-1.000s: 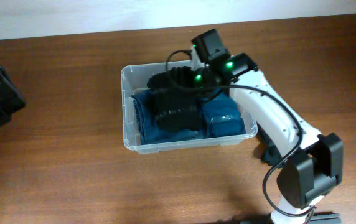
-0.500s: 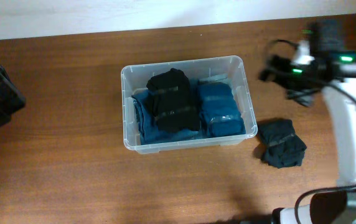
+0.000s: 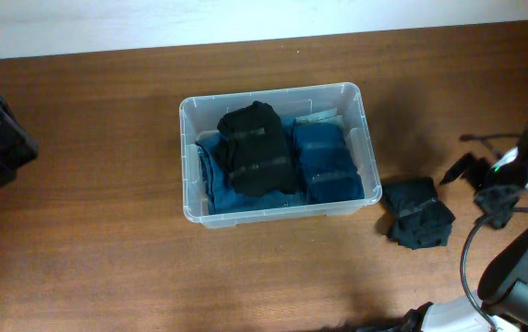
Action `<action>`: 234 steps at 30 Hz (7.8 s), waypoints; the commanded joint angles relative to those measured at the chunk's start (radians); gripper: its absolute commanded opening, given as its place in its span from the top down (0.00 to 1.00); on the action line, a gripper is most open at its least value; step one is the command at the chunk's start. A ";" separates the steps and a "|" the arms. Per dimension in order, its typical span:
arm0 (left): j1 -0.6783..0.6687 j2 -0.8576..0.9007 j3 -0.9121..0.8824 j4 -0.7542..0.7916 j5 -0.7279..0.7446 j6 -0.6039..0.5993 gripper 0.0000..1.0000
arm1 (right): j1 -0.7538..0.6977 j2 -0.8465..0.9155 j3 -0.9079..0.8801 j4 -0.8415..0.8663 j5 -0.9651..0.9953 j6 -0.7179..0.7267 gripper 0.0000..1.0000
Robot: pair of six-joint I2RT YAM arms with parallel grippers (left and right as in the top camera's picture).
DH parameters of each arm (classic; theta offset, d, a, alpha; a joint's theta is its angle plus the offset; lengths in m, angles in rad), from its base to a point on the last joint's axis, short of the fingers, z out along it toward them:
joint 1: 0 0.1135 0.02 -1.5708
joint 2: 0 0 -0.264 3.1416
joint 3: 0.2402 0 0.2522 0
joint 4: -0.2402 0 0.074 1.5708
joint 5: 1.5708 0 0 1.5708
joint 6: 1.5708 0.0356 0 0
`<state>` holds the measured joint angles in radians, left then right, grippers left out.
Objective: Pack container
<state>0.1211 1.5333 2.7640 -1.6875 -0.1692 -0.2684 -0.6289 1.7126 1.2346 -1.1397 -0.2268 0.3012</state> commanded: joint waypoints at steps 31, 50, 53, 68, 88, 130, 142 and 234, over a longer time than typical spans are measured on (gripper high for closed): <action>0.006 -0.004 0.000 0.000 -0.004 0.016 0.01 | 0.229 -0.452 0.145 0.055 -0.488 -0.121 0.84; 0.006 -0.004 0.000 0.000 -0.004 0.016 0.01 | 0.756 -0.127 0.172 0.467 -0.261 0.523 0.84; 0.006 -0.004 0.000 0.000 -0.004 0.016 0.01 | 0.775 -0.072 0.172 0.455 -0.260 0.524 0.59; 0.006 -0.004 0.000 0.000 -0.004 0.016 0.01 | 0.653 -0.281 0.174 0.289 -0.109 0.165 0.40; 0.006 -0.004 0.000 0.000 -0.004 0.016 0.01 | 0.595 -0.591 0.173 0.022 -0.355 -0.202 0.02; 0.006 -0.004 0.000 0.000 -0.004 0.016 0.01 | 0.588 -1.697 -1.080 0.551 0.080 -0.418 0.02; 0.006 -0.004 0.000 0.000 -0.004 0.016 0.01 | 0.588 -1.709 -1.080 0.552 0.081 -0.419 0.01; -0.112 -1.521 -2.627 1.208 0.200 0.027 0.01 | 0.588 -1.709 -1.080 0.552 0.081 -0.419 0.02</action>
<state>0.0132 0.0166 0.1417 -0.4839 0.0196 -0.2531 -0.0368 0.0128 0.1616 -0.5892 -0.1543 -0.1299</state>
